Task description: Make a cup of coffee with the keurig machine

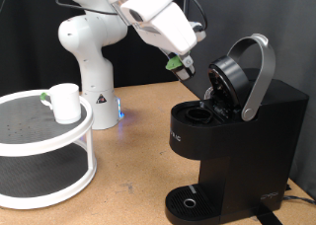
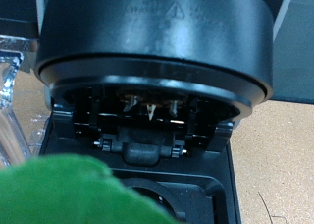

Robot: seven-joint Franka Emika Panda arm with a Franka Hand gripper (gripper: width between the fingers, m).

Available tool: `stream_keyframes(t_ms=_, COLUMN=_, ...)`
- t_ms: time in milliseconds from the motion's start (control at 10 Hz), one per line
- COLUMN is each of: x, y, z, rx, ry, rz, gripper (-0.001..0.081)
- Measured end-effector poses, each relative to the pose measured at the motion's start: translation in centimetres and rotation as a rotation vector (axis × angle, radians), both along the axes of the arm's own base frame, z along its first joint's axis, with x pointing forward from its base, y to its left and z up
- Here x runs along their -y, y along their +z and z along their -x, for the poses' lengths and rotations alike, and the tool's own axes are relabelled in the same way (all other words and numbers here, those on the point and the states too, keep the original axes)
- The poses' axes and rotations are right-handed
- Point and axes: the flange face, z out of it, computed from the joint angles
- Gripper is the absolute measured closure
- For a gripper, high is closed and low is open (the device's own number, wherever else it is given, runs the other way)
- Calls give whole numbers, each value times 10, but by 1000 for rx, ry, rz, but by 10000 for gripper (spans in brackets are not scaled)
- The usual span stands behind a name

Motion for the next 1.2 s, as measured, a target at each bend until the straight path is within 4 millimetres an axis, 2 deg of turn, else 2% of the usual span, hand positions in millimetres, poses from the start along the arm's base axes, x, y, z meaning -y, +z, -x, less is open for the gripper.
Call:
stream_keyframes(t_ms=700, x=-24, y=-38, z=-12, rx=-32, ry=7, rz=55, gripper=338)
stream_keyframes(t_ms=1200, x=-42, y=-57, z=-18, rx=-48, ry=10, rz=72, gripper=338)
